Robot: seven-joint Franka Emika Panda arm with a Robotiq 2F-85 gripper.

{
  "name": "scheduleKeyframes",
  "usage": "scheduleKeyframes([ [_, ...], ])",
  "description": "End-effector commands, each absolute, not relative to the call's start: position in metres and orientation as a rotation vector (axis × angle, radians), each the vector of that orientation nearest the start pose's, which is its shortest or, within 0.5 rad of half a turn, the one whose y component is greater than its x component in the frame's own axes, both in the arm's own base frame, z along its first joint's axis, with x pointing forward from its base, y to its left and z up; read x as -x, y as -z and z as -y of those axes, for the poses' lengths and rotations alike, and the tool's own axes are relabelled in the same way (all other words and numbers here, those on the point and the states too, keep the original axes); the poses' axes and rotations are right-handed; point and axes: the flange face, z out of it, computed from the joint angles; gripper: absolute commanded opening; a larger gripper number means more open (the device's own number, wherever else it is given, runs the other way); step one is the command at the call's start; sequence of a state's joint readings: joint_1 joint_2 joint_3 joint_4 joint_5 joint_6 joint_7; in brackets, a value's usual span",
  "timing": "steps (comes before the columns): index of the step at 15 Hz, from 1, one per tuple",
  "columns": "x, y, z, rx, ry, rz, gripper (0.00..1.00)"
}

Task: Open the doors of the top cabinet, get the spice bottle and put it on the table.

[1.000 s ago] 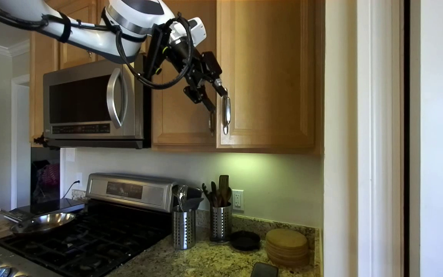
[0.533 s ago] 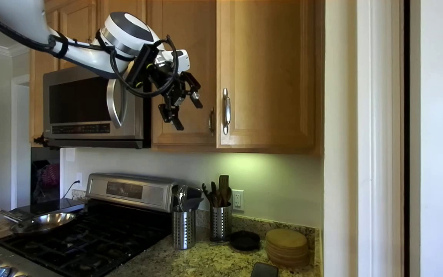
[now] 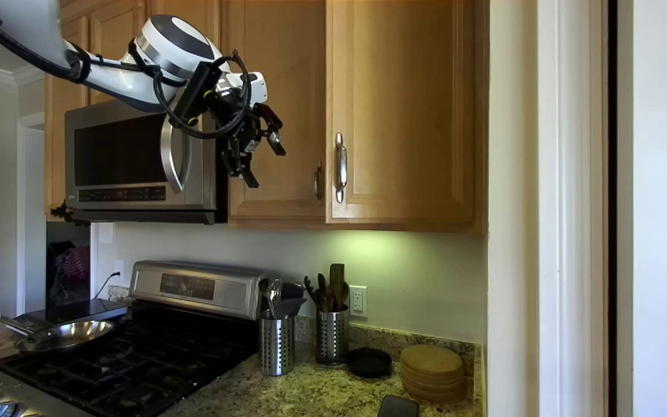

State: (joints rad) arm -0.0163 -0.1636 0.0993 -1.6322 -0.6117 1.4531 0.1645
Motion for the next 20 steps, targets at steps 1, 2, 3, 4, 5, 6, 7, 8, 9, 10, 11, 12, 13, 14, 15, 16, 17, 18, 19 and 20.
scheduleKeyframes([
  [1, -0.518, -0.693, 0.032, -2.501, -0.219, 0.236, 1.0],
  [2, -0.529, -0.689, 0.039, -2.48, -0.269, 0.261, 1.0],
  [3, -0.537, -0.686, 0.045, -2.472, -0.307, 0.28, 1.0],
  [4, -0.547, -0.681, 0.054, -2.457, -0.347, 0.311, 0.75],
  [5, -0.555, -0.677, 0.06, -2.445, -0.378, 0.33, 0.74],
  [6, -0.564, -0.672, 0.068, -2.44, -0.399, 0.352, 0.68],
  [7, -0.572, -0.668, 0.073, -2.427, -0.421, 0.375, 0.6],
  [8, -0.578, -0.663, 0.079, -2.412, -0.429, 0.389, 0.54],
  [9, -0.583, -0.66, 0.084, -2.4, -0.433, 0.403, 0.46],
  [10, -0.587, -0.657, 0.088, -2.381, -0.428, 0.413, 0.41],
  [11, -0.589, -0.656, 0.092, -2.359, -0.425, 0.425, 0.33],
  [12, -0.59, -0.657, 0.097, -2.323, -0.418, 0.438, 0.27],
  [13, -0.589, -0.659, 0.103, -2.29, -0.412, 0.447, 0.2],
  [14, -0.587, -0.661, 0.11, -2.255, -0.409, 0.462, 0.14],
  [15, -0.584, -0.666, 0.115, -2.221, -0.407, 0.475, 0.08],
  [16, -0.58, -0.668, 0.124, -2.183, -0.395, 0.498, 0.02],
  [17, -0.578, -0.67, 0.13, -2.157, -0.386, 0.507, 0.01],
  [18, -0.573, -0.672, 0.138, -2.125, -0.371, 0.53, 0.0],
  [19, -0.571, -0.674, 0.144, -2.094, -0.361, 0.551, 0.0],
  [20, -0.566, -0.675, 0.152, -2.066, -0.344, 0.572, 0.0],
])
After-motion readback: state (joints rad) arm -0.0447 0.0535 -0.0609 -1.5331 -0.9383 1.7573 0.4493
